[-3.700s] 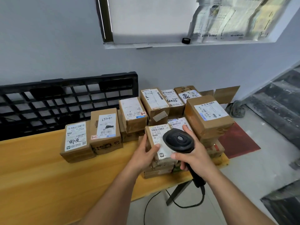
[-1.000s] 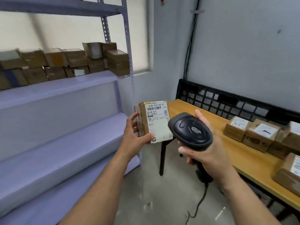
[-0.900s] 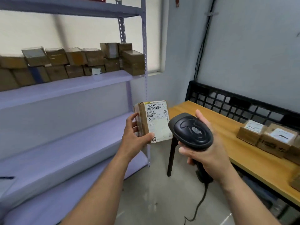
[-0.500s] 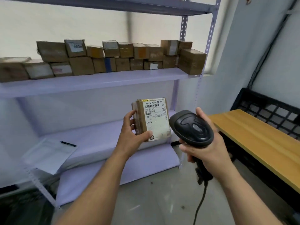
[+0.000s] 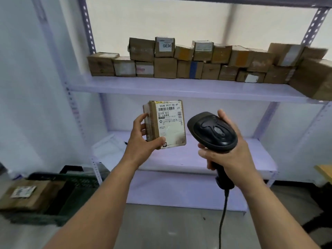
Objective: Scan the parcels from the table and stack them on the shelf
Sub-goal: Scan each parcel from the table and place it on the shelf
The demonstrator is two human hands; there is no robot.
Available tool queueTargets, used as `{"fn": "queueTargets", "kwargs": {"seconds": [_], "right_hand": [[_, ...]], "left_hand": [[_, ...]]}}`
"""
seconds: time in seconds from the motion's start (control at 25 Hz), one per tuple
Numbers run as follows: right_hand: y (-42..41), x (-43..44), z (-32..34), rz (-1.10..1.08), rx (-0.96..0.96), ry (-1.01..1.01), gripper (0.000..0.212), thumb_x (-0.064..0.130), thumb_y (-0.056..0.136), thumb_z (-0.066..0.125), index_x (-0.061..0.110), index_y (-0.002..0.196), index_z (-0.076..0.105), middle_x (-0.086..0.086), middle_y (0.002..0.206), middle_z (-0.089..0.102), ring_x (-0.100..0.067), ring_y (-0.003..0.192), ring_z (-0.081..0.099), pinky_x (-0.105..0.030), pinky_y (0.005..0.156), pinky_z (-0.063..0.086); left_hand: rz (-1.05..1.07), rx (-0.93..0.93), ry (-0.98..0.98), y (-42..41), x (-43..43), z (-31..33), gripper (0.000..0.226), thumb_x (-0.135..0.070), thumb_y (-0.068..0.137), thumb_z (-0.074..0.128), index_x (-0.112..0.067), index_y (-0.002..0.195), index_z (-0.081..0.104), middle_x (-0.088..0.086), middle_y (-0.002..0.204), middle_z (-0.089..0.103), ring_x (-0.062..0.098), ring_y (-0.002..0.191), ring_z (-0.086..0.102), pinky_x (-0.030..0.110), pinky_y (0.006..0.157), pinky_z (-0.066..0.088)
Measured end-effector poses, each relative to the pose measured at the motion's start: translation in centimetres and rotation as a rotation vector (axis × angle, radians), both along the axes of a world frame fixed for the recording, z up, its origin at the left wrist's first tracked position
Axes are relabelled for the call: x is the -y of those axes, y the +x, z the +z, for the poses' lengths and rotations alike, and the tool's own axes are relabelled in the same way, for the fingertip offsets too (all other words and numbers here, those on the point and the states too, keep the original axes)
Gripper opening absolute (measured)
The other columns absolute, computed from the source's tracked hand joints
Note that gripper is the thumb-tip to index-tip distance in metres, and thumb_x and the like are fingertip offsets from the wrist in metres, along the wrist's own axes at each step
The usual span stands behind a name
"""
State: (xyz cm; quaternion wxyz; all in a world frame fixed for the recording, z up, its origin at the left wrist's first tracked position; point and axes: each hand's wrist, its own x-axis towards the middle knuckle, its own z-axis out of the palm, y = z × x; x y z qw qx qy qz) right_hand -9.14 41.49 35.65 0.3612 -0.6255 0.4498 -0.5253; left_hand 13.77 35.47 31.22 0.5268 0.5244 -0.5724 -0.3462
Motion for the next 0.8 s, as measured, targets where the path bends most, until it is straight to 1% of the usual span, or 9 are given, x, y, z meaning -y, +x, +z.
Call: {"fn": "queueTargets", "kwargs": {"seconds": [0.12,0.16,0.28,0.4,0.52,0.64,0.68,0.72,0.8], "right_hand": [[2.4,5.1,0.6,0.061,-0.009,-0.019,0.101,-0.011,0.068,0.079,0.054,0.131,0.035,-0.014,0.113,0.066,-0.016,0.052,0.061,-0.028,0.045,0.051],[3.2,6.9,0.9,0.084,-0.004,-0.028,0.102,-0.011,0.068,0.080,0.055,0.131,0.035,-0.014,0.114,0.066,-0.015,0.052,0.061,-0.029,0.045,0.050],[5.4,12.3,1.9,0.127,0.006,-0.052,0.103,-0.008,0.069,0.081,0.057,0.133,0.034,-0.013,0.115,0.066,-0.017,0.053,0.062,-0.029,0.047,0.051],[7.5,17.3,3.0,0.166,0.009,-0.077,0.101,-0.007,0.069,0.081,0.057,0.133,0.034,-0.011,0.115,0.066,-0.017,0.054,0.063,-0.028,0.049,0.052],[9.1,21.4,3.8,0.196,-0.004,-0.126,0.102,-0.007,0.069,0.081,0.056,0.134,0.034,-0.009,0.116,0.065,-0.019,0.055,0.064,-0.027,0.049,0.052],[11.4,24.9,4.9,0.211,-0.027,-0.145,0.102,-0.006,0.070,0.081,0.058,0.132,0.032,-0.012,0.119,0.063,-0.015,0.055,0.064,-0.027,0.050,0.053],[12.2,25.8,5.2,0.217,-0.027,-0.148,0.102,-0.005,0.070,0.081,0.058,0.132,0.032,-0.012,0.120,0.063,-0.015,0.054,0.063,-0.028,0.050,0.053],[13.0,26.7,5.5,0.221,-0.023,-0.154,0.101,-0.005,0.070,0.081,0.058,0.132,0.032,-0.011,0.119,0.064,-0.016,0.053,0.063,-0.029,0.049,0.053],[14.3,28.2,6.1,0.211,-0.016,-0.169,0.100,-0.004,0.069,0.081,0.057,0.132,0.034,-0.007,0.119,0.064,-0.019,0.052,0.063,-0.031,0.048,0.053]], "left_hand": [[0.060,0.004,-0.008,2.6,3.5,1.1,0.082,-0.011,0.077,0.078,-0.039,0.137,0.029,-0.006,0.125,0.050,0.009,0.114,0.049,0.012,0.064,0.051],[0.085,0.002,-0.018,3.5,4.9,1.5,0.081,-0.010,0.078,0.077,-0.039,0.137,0.030,-0.006,0.124,0.050,0.008,0.113,0.049,0.012,0.064,0.052],[0.144,0.000,-0.042,6.1,9.2,3.4,0.078,-0.010,0.078,0.076,-0.041,0.134,0.031,-0.009,0.121,0.050,0.004,0.109,0.050,0.024,0.076,0.054],[0.195,-0.019,-0.085,9.4,14.0,5.6,0.076,-0.010,0.079,0.076,-0.038,0.135,0.033,-0.003,0.124,0.053,0.014,0.116,0.053,0.038,0.081,0.058],[0.248,-0.007,-0.145,12.4,17.9,7.8,0.073,-0.010,0.080,0.075,-0.040,0.131,0.032,-0.001,0.123,0.055,0.019,0.117,0.055,0.038,0.083,0.057],[0.249,0.016,-0.155,15.3,21.3,9.6,0.078,-0.019,0.074,0.078,-0.044,0.131,0.031,-0.004,0.122,0.059,0.017,0.115,0.057,0.042,0.090,0.054],[0.246,0.017,-0.156,16.2,22.4,10.1,0.079,-0.018,0.074,0.078,-0.044,0.132,0.031,-0.003,0.123,0.060,0.016,0.114,0.058,0.039,0.088,0.056],[0.242,0.010,-0.162,17.0,23.5,10.6,0.078,-0.014,0.077,0.077,-0.041,0.134,0.032,-0.001,0.123,0.059,0.016,0.113,0.059,0.033,0.083,0.058],[0.238,-0.008,-0.175,18.5,25.7,11.9,0.074,-0.008,0.083,0.071,-0.034,0.139,0.032,0.000,0.120,0.059,0.014,0.108,0.060,0.017,0.068,0.056]]}}
